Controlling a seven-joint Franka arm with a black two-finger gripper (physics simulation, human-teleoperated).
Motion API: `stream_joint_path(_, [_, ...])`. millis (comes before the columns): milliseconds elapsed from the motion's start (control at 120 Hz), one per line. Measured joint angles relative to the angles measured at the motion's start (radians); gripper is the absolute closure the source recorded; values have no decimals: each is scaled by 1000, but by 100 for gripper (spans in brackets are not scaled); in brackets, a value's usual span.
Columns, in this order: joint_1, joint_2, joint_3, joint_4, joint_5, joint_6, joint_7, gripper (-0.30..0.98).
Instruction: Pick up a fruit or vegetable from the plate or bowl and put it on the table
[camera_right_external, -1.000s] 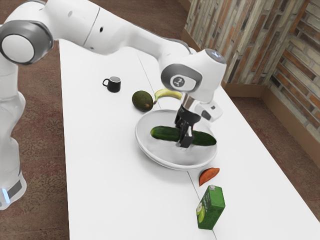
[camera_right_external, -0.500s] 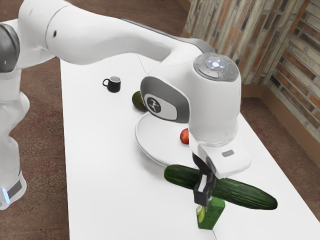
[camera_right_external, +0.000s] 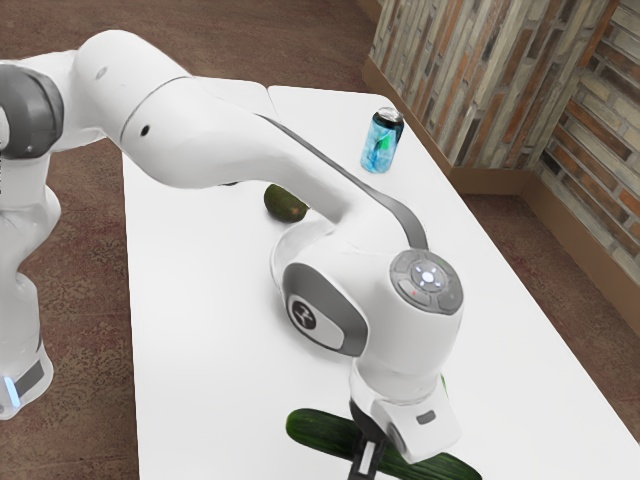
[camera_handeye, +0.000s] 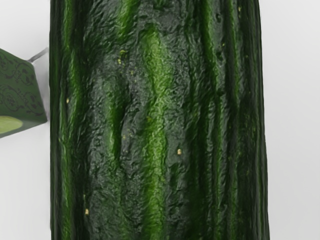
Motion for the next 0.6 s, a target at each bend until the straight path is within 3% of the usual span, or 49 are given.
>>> stream_joint_path(308, [1, 36, 16, -39, -39, 84, -62, 53])
stream_joint_path(442, [2, 38, 39, -39, -68, 96, -77, 22])
stream_joint_path(600, [1, 8, 62, -21, -70, 91, -73, 7])
